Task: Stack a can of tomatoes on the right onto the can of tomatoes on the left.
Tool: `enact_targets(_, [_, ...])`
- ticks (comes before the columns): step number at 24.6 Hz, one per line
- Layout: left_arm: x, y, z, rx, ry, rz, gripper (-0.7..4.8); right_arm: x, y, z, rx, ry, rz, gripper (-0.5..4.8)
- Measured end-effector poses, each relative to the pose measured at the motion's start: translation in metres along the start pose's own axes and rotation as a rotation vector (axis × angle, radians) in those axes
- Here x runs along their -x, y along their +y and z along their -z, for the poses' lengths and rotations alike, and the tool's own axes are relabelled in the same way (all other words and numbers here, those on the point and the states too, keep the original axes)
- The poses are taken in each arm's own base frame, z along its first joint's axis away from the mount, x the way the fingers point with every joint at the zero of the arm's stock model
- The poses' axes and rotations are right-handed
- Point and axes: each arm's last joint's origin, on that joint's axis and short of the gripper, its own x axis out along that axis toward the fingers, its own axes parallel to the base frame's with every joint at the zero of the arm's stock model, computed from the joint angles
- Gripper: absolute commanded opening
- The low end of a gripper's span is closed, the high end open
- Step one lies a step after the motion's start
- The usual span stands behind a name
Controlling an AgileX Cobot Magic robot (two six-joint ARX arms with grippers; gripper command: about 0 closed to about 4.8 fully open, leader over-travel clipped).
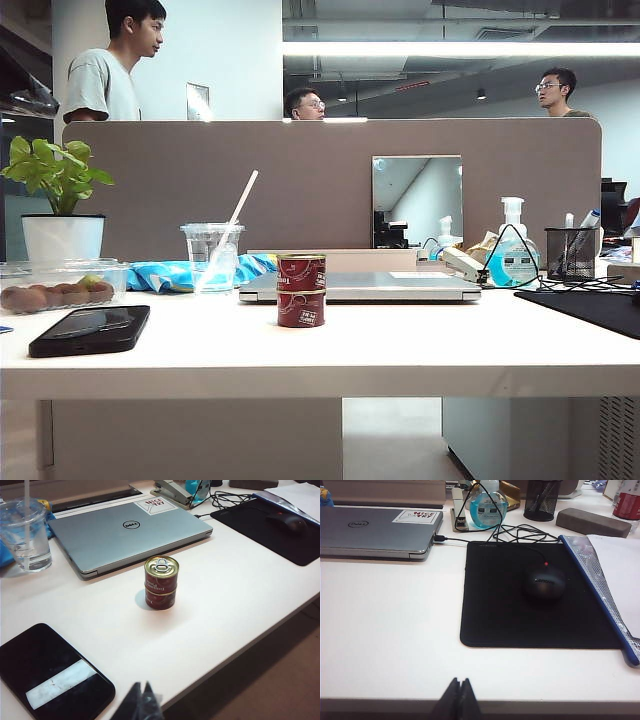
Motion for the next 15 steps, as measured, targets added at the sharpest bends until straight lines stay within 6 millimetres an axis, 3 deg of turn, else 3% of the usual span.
enact_targets(6, [0.018, -0.002, 0.006, -0.024, -0.09, -0.045, -0.05, 0.0, 0.0, 0.0, 0.0, 0.0, 0.0, -0.01])
enact_targets(11, [0.039, 0.002, 0.019, -0.049, -0.221, -0.229, -0.05, 0.0, 0.0, 0.0, 0.0, 0.0, 0.0, -0.01])
enact_targets(15, [0.039, 0.013, 0.048, 0.028, -0.224, -0.361, -0.05, 0.0, 0.0, 0.0, 0.0, 0.0, 0.0, -0.01])
